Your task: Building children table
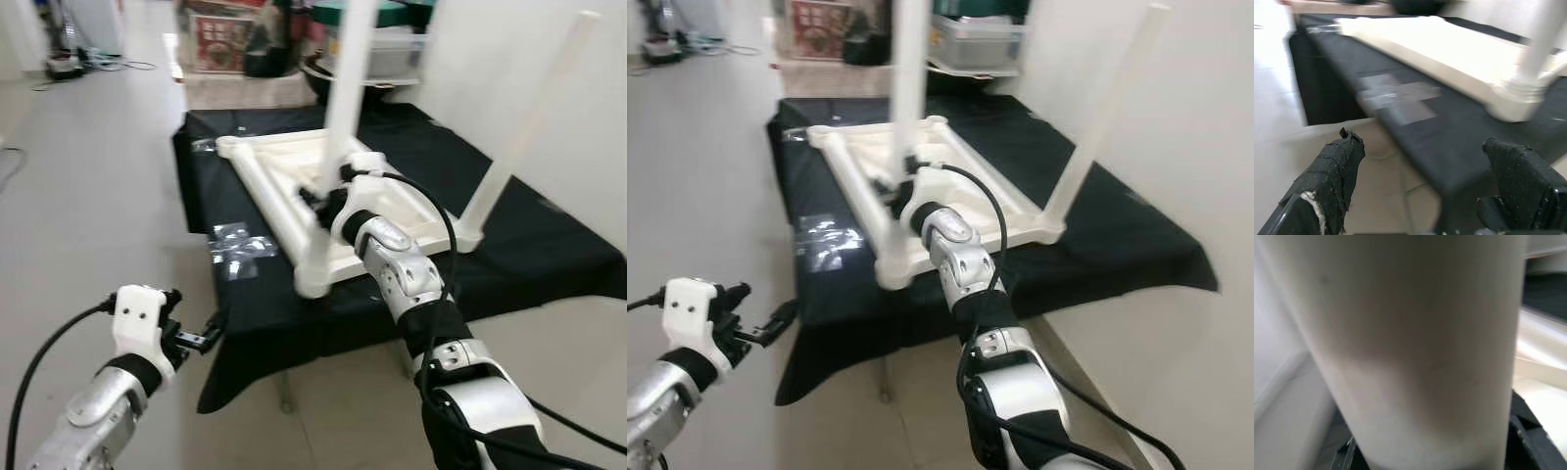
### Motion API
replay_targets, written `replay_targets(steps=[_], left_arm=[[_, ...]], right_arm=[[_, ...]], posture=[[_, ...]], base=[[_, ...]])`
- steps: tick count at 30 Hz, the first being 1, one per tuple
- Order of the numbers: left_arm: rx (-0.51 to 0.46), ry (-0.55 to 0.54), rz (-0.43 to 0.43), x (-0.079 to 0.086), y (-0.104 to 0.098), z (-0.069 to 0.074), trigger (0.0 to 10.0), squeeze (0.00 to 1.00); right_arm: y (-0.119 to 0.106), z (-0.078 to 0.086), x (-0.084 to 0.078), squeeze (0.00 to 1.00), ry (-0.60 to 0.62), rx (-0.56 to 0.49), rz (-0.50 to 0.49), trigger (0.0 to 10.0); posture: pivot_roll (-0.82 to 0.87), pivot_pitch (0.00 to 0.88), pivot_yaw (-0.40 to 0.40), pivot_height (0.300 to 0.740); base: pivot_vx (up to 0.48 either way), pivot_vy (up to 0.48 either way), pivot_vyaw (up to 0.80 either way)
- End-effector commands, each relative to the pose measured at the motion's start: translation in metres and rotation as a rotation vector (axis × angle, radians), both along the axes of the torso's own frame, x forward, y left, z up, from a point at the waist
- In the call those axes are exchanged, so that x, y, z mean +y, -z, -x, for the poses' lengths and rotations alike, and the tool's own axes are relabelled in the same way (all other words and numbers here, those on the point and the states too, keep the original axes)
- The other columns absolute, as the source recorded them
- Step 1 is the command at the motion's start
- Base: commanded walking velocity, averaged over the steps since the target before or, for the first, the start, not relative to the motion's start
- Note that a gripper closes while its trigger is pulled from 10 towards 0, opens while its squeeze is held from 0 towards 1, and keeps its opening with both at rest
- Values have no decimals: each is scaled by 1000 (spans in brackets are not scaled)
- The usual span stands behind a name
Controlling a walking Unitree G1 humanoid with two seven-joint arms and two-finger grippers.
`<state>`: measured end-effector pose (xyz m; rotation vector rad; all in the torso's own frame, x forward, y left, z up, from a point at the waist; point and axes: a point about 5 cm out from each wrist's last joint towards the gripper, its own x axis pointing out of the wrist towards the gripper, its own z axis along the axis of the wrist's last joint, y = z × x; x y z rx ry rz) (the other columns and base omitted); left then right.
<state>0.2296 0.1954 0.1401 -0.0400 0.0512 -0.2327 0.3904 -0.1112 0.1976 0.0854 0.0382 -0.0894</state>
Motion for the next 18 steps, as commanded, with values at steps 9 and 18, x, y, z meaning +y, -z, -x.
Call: replay_targets(steps=[9,18], left_arm=[[-13,35,-20,-3,5,-3,10000,0],[-25,32,-14,-2,6,-4,10000,0]], right_arm=[[33,27,22,996,-189,61,-21,10000],[-15,24,37,0,-813,-151,-50,10000]], posture=[[121,0,-110,740],[124,0,-120,740]], base=[[0,0,0],[0,0,0]])
